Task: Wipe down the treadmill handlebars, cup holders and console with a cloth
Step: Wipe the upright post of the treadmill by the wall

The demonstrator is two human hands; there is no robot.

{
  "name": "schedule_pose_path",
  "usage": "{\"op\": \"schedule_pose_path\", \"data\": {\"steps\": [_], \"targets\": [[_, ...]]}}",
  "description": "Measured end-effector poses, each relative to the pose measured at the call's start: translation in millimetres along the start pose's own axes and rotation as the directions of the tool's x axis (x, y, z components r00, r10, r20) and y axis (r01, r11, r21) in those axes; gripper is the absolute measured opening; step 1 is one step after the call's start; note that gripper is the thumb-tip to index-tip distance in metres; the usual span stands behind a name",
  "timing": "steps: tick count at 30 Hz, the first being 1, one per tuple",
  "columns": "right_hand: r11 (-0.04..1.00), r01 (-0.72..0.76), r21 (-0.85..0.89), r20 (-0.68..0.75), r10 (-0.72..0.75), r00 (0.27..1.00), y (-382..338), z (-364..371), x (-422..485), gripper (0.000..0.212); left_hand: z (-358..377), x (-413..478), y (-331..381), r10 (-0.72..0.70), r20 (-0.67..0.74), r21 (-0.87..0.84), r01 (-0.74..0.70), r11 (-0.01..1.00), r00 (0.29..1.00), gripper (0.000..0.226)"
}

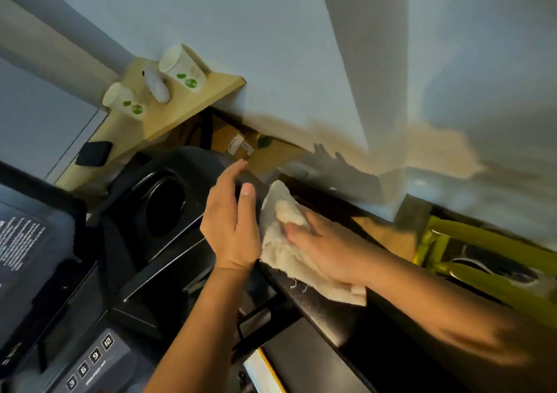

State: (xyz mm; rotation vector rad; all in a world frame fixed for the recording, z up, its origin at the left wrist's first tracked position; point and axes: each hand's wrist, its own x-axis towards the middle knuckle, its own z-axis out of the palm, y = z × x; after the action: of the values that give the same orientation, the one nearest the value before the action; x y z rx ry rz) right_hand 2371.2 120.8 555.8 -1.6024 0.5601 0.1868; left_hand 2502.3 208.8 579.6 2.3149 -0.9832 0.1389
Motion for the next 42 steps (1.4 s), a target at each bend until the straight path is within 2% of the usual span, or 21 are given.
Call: {"op": "schedule_pose_path", "data": {"steps": [3, 6, 10, 12, 14, 16, 17, 18, 19, 20, 23, 25, 27, 31, 34, 36, 39, 40, 42], "targets": [[0.995, -0.013, 0.096, 0.055, 0.008, 0.998, -2.2, -4.1, 41.8, 0.052, -0.4, 2.1, 1.0, -0.019, 0.013, 0.038, 0.018, 0.999, 1.000, 0.058], [0.974, -0.099, 0.206, 0.058, 0.089, 0.994, 6.9, -2.6, 65.4, 0.055, 0.8, 3.5, 1.8, -0.047, 0.045, 0.081, 0.044, 0.996, 0.998, 0.060], [0.907, -0.248, 0.341, 0.130, 0.216, 0.968, 51.7, -5.5, 29.0, 0.053, 0.6, 3.4, 2.3, -0.057, 0.047, 0.097, 0.052, 0.994, 0.997, 0.059], [0.899, -0.240, 0.366, 0.144, 0.199, 0.969, 67.6, -8.4, -4.2, 0.048, 1.1, 3.3, 2.8, -0.060, 0.045, 0.102, 0.055, 0.993, 0.997, 0.060], [0.934, -0.184, 0.305, 0.113, 0.157, 0.981, 70.8, -9.8, -27.2, 0.046, 1.7, 3.7, 3.2, -0.061, 0.043, 0.110, 0.056, 0.992, 0.997, 0.061], [0.991, -0.082, 0.106, 0.110, 0.070, 0.991, 54.9, -10.5, -38.4, 0.047, 2.1, 3.7, 2.7, -0.054, 0.034, 0.110, 0.050, 0.993, 0.998, 0.061], [0.999, 0.017, -0.043, 0.119, -0.012, 0.993, 45.2, -9.0, -40.3, 0.052, 2.5, 3.6, 2.5, -0.052, 0.028, 0.108, 0.048, 0.993, 0.998, 0.061], [0.991, 0.074, -0.115, 0.094, -0.063, 0.994, 36.2, -5.2, -37.2, 0.062, 3.1, 3.4, 2.4, -0.054, 0.024, 0.105, 0.051, 0.993, 0.998, 0.061], [0.991, 0.078, -0.110, 0.070, -0.070, 0.995, 27.0, -3.4, -31.8, 0.071, 3.9, 3.4, 2.3, -0.060, 0.020, 0.104, 0.058, 0.993, 0.998, 0.061], [0.997, 0.063, -0.054, 0.045, -0.060, 0.997, 20.9, -1.9, -24.0, 0.073, 4.3, 3.6, 2.3, -0.065, 0.018, 0.107, 0.063, 0.992, 0.998, 0.060], [0.983, 0.026, 0.181, 0.054, -0.036, 0.998, 20.8, -1.8, 13.1, 0.059, 3.0, 4.1, 2.0, -0.056, 0.021, 0.123, 0.053, 0.991, 0.998, 0.061], [0.928, -0.099, 0.359, 0.074, 0.078, 0.994, 30.8, -3.5, 28.4, 0.059, 2.7, 4.1, 1.0, -0.066, 0.023, 0.125, 0.063, 0.990, 0.998, 0.060], [0.876, -0.231, 0.422, 0.103, 0.207, 0.973, 43.1, -2.6, 25.1, 0.063, 2.0, 3.7, 1.2, -0.074, 0.018, 0.128, 0.071, 0.989, 0.997, 0.060], [0.924, -0.237, 0.300, 0.059, 0.230, 0.971, 64.4, -2.8, 2.4, 0.050, 1.7, 3.4, 2.4, -0.066, 0.006, 0.110, 0.065, 0.992, 0.998, 0.061], [0.904, -0.265, 0.334, 0.036, 0.269, 0.963, 56.2, 0.3, -24.0, 0.048, 0.2, 2.1, 2.2, -0.051, -0.001, 0.108, 0.051, 0.993, 0.999, 0.059], [0.933, -0.240, 0.269, -0.015, 0.253, 0.967, 49.7, 5.0, -33.5, 0.048, 0.1, 2.6, 1.7, -0.043, -0.008, 0.121, 0.043, 0.992, 0.999, 0.055], [0.989, -0.144, -0.041, -0.116, 0.139, 0.984, 32.2, 12.1, -57.8, 0.058, 1.0, 3.7, -1.2, -0.007, -0.008, 0.140, 0.008, 0.990, 1.000, 0.052], [0.976, -0.105, -0.190, -0.166, 0.073, 0.983, 28.2, 15.8, -64.9, 0.060, 1.5, 4.4, -3.3, 0.009, -0.009, 0.135, -0.008, 0.991, 1.000, 0.052], [0.867, -0.030, -0.497, -0.258, -0.114, 0.959, 22.9, 31.7, -83.1, 0.063, 0.7, 3.5, -7.3, 0.038, -0.007, 0.137, -0.037, 0.990, 0.999, 0.054]]}}
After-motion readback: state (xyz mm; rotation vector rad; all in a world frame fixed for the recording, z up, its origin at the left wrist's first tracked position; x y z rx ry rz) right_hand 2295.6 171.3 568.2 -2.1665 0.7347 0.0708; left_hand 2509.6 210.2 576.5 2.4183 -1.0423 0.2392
